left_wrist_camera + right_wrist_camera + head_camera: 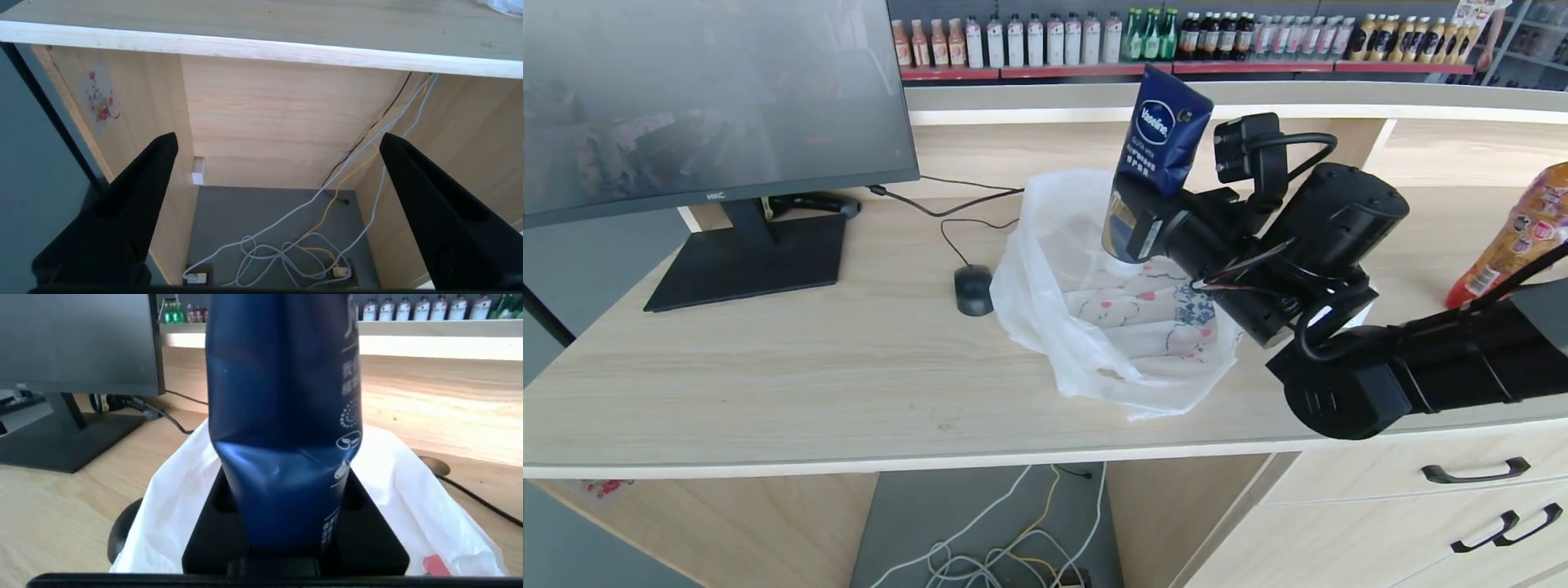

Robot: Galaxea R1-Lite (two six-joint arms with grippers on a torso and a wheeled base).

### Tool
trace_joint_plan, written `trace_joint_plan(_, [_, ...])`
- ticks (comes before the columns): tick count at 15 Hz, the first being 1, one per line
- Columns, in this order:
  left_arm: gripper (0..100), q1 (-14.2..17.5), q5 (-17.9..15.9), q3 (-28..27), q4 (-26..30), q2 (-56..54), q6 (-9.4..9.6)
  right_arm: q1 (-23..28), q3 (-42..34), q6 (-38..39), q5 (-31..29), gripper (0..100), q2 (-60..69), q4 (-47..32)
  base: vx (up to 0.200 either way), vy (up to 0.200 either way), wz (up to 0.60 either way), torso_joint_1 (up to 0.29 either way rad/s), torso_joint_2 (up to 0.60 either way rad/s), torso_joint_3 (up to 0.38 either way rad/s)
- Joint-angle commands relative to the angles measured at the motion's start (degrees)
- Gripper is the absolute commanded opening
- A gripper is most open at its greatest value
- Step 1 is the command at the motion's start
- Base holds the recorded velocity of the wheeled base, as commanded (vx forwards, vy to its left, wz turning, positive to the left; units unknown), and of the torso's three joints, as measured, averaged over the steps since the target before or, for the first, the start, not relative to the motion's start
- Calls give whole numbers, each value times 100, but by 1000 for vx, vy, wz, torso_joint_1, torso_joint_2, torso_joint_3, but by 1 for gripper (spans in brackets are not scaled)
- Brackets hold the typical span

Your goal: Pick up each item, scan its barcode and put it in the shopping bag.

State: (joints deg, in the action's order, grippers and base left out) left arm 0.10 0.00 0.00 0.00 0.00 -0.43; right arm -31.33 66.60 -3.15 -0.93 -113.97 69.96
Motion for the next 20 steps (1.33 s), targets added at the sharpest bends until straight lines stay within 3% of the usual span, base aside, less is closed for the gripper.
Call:
trace_joint_plan(1, [100, -1, 0, 0, 0, 0, -1, 92, 284, -2, 5, 0, -372, 9, 0, 0, 0, 0, 0, 0])
trace_joint_plan(5, [100, -1, 0, 0, 0, 0, -1, 74, 881, 77, -4, 0, -802, 0, 0, 0, 0, 0, 0, 0])
trace_joint_plan(20, [100, -1, 0, 0, 0, 0, -1, 83, 855, 139, -13, 0, -1224, 0, 0, 0, 0, 0, 0, 0])
